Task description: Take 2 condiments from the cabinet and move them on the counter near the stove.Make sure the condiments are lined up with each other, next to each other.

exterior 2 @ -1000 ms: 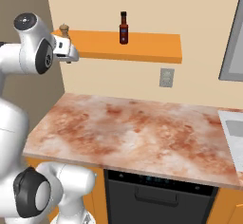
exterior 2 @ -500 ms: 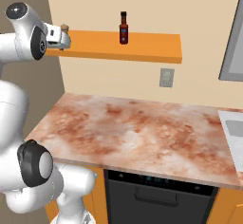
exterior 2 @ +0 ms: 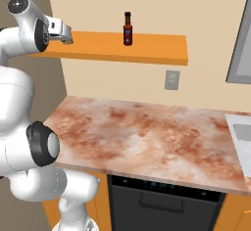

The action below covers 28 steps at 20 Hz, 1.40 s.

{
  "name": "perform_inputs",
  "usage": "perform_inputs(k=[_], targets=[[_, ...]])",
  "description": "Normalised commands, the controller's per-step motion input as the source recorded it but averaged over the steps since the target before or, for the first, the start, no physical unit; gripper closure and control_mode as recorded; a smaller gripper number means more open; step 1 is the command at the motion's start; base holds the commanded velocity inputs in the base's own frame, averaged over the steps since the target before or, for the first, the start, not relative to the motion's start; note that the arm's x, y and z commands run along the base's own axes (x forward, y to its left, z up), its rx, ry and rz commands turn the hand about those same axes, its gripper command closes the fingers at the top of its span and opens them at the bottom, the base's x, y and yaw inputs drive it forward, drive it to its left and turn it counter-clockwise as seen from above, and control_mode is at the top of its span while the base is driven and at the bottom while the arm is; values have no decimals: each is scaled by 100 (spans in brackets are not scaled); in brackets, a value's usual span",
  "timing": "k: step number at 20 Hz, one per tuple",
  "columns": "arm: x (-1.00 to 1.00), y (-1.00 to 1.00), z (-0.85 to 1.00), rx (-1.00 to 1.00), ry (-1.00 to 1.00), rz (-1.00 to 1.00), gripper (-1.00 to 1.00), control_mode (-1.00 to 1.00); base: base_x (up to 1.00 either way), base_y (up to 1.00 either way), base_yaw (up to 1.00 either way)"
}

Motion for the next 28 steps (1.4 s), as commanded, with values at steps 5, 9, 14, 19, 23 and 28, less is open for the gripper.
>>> perform_inputs(k=[5,9,14,19,23,28], targets=[[36,0,5,0,-5,0,-100,-100,0,0,0],[31,0,0,0,-2,0,-100,-100,0,0,0],[32,0,0,0,0,0,-100,-100,0,0,0],[28,0,-9,0,0,0,-100,-100,0,0,0],[24,0,-22,0,0,0,-100,-100,0,0,0],[14,0,-12,0,0,0,-100,-100,0,0,0]])
